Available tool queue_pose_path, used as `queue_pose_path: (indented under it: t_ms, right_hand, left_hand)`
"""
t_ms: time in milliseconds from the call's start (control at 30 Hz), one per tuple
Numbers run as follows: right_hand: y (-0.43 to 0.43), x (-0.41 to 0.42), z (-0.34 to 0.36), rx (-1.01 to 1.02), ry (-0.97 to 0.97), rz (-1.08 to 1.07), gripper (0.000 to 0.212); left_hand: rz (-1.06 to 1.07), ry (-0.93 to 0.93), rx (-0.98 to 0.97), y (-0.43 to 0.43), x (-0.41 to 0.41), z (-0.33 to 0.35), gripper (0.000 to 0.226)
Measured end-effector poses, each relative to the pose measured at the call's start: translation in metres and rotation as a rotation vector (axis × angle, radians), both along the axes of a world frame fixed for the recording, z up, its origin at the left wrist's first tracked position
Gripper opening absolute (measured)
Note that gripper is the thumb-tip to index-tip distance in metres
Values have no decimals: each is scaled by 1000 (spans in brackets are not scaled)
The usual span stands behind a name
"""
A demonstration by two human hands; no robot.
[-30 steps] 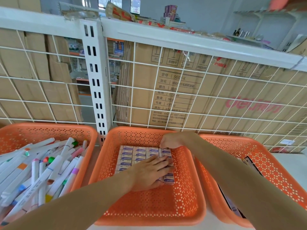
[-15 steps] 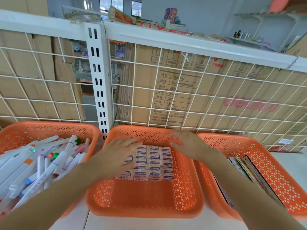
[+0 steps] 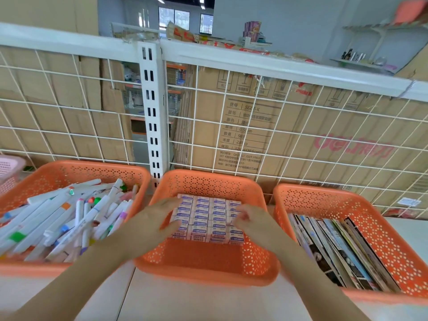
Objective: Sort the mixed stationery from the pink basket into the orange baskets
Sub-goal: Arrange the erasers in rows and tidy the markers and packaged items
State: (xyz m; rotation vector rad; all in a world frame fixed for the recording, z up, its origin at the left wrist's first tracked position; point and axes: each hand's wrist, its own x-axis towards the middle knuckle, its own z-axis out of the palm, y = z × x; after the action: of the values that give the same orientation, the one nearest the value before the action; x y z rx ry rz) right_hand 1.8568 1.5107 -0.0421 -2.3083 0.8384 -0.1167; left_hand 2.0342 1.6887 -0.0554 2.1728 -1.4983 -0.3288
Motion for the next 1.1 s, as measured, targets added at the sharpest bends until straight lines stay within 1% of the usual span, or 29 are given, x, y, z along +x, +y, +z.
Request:
queue_pose_path:
  t_ms: [33, 67, 100, 167, 233, 267, 333, 400, 433, 500, 567, 733, 867, 1033, 1100]
  right_hand:
    - [1, 3, -1, 31, 9, 0, 26]
    - [1, 7, -3, 53, 33, 2, 21]
    - [1, 9, -5, 76, 58, 17, 14]
    - [2, 12, -5, 107, 97, 51, 13]
    - [3, 14, -8, 134, 134, 63, 13]
    - [3, 14, -10, 145, 136, 65, 17]
    - [4, 15, -11, 168, 125, 59, 21]
    - [4, 16, -12, 203, 110, 43, 10]
    - [5, 17, -12, 215, 108, 42, 9]
    - [7, 18, -12, 231, 101, 36, 19]
    - [8, 18, -13, 238, 91, 30, 24]
    - [9, 18, -11, 226, 82, 38, 18]
    - [13, 18, -10, 212, 77, 64, 25]
    - [18, 17, -13, 186, 82, 71, 22]
    - [21, 15, -10, 161, 71, 72, 26]
  left_hand:
    - [33, 29, 2, -7, -4, 3, 53]
    - [64, 70, 6, -15, -8, 3, 48]
    - [96, 127, 35, -23, -13, 5, 40]
    - [139, 281, 139, -33, -19, 12, 31]
    - [172, 422, 229, -38, -19, 9, 28]
    - [177, 483, 261, -38, -18, 6, 29]
    - [191, 552, 279, -37, -16, 3, 33]
    - [205, 589, 258, -38, -15, 3, 35]
    - [200, 605, 253, -39, -15, 3, 36]
    - [191, 627, 243, -39, -16, 6, 39]
    - [187, 620, 242, -39, -17, 6, 40]
    - [188, 602, 209, -38, -20, 9, 41]
    - [198, 629, 196, -36, -23, 7, 44]
    - [225, 641, 163, -35, -28, 5, 40]
    - [224, 646, 117, -36, -31, 6, 36]
